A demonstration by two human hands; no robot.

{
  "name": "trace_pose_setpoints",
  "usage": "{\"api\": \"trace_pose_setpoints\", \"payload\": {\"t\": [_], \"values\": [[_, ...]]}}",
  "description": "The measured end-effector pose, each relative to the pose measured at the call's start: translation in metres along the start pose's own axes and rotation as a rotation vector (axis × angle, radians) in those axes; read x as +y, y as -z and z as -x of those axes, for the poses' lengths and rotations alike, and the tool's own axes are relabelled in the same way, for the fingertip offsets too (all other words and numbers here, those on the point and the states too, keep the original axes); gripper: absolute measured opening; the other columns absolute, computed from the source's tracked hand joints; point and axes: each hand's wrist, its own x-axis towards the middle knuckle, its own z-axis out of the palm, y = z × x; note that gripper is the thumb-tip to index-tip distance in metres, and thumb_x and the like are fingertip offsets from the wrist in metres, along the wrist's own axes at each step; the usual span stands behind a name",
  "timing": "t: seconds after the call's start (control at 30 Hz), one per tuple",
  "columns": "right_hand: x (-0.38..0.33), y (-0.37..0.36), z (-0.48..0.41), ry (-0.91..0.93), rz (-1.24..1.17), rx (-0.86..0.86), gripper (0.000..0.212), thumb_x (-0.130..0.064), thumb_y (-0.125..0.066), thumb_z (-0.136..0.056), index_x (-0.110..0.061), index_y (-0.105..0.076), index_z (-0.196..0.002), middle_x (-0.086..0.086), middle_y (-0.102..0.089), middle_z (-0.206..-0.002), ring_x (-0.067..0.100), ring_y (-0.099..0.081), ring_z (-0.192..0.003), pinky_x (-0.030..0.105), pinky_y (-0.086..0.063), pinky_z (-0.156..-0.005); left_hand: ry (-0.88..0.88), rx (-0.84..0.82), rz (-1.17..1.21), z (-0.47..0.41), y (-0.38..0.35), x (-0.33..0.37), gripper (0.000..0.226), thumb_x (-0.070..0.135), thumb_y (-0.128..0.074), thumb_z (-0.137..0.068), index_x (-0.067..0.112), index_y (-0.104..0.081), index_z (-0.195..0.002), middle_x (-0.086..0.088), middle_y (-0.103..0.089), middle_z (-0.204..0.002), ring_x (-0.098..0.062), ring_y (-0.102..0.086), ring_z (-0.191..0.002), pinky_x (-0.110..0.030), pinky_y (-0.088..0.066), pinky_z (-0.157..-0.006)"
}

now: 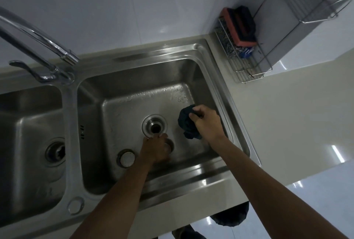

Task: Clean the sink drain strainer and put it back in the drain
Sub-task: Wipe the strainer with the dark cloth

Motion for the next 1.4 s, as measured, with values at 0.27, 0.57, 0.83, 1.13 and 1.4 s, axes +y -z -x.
{"api": "trace_pose_setpoints", "payload": {"t": [0.27, 0.57, 0.83, 1.13, 1.4], "values": [[-0.022, -0.002, 0.015, 0.013, -0.1, 0.03, 0.017, -0.026, -0.061, -0.099, -0.018, -0.068, -0.111, -0.003, -0.071, -0.105, 0.014, -0.065, -0.102, 0.023, -0.048, -0.083, 0.139, -0.152, 1.612, 0.024, 0.098, 0.02, 0.034, 0.031, -0.078, -0.079, 0.017, -0.072, -0.108, -0.006, -0.071, -0.099, -0.014, -0.066, -0.081, -0.03, -0.049, -0.078], [-0.082, -0.051, 0.061, 0.427, 0.021, -0.067, 0.041, -0.031, -0.037, -0.109, -0.017, -0.044, -0.147, 0.013, -0.063, -0.132, 0.023, -0.066, -0.11, 0.037, -0.054, -0.093, 0.054, 0.057, 1.97, 0.055, 0.156, 0.042, 0.052, 0.061, -0.063, -0.09, 0.014, -0.082, -0.103, -0.013, -0.075, -0.114, -0.025, -0.075, -0.1, -0.036, -0.057, -0.091], [-0.125, -0.063, 0.047, 0.277, -0.135, -0.035, 0.05, -0.025, -0.034, -0.11, -0.017, -0.027, -0.158, 0.016, -0.053, -0.146, 0.03, -0.057, -0.127, 0.028, -0.042, -0.106, 0.113, 0.068, 1.984, 0.073, 0.182, 0.039, 0.049, 0.052, -0.066, -0.089, 0.009, -0.077, -0.111, -0.01, -0.076, -0.1, -0.022, -0.075, -0.088, -0.031, -0.06, -0.079], [-0.124, -0.064, 0.049, 0.186, -0.092, -0.014, 0.046, -0.016, -0.037, -0.108, -0.016, -0.038, -0.153, 0.019, -0.065, -0.126, 0.033, -0.063, -0.112, 0.035, -0.049, -0.093, 0.176, 0.017, 1.896, 0.083, 0.171, 0.028, 0.044, 0.05, -0.074, -0.085, 0.011, -0.077, -0.106, -0.009, -0.077, -0.1, -0.021, -0.073, -0.094, -0.033, -0.06, -0.082], [-0.112, -0.022, 0.042, 0.268, -0.033, 0.107, 0.031, -0.019, -0.058, -0.1, -0.015, -0.062, -0.131, 0.004, -0.068, -0.122, 0.018, -0.065, -0.108, 0.023, -0.049, -0.093, 0.193, 0.584, 0.757, 0.084, 0.163, -0.002, 0.064, 0.021, -0.093, -0.069, 0.014, -0.062, -0.124, -0.007, -0.065, -0.113, -0.021, -0.065, -0.097, -0.032, -0.054, -0.081]]}}
